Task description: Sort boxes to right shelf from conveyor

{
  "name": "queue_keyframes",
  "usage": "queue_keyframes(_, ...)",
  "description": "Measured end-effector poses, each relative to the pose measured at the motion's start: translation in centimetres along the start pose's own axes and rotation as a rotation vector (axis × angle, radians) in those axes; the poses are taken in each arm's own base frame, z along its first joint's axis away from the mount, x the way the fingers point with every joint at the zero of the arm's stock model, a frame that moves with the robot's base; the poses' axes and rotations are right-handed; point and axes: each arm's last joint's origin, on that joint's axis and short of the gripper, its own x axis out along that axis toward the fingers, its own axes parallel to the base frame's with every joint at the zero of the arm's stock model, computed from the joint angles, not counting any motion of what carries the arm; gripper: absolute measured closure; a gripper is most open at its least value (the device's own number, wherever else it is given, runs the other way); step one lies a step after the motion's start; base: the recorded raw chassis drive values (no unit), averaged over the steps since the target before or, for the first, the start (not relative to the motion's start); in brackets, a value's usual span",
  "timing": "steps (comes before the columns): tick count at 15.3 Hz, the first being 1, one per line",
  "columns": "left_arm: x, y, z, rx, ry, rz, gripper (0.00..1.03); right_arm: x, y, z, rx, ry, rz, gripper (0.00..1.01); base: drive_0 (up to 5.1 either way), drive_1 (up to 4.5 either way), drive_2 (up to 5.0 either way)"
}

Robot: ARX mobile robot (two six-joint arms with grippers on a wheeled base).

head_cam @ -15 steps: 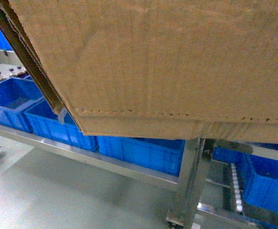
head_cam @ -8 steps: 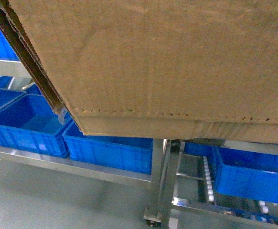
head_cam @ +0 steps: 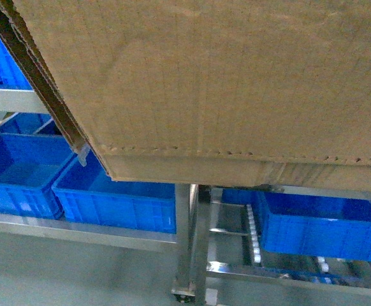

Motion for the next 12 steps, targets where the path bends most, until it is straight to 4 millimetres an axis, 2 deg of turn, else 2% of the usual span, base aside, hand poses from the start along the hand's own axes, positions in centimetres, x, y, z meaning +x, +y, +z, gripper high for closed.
queue_keyframes(12,0.00,0.00,0.01,0.001,-0.001,0.000,1.00,0.00,0.02,0.01,-0.001,-0.001,0.001,0.99,0.0,-0.03,0.0)
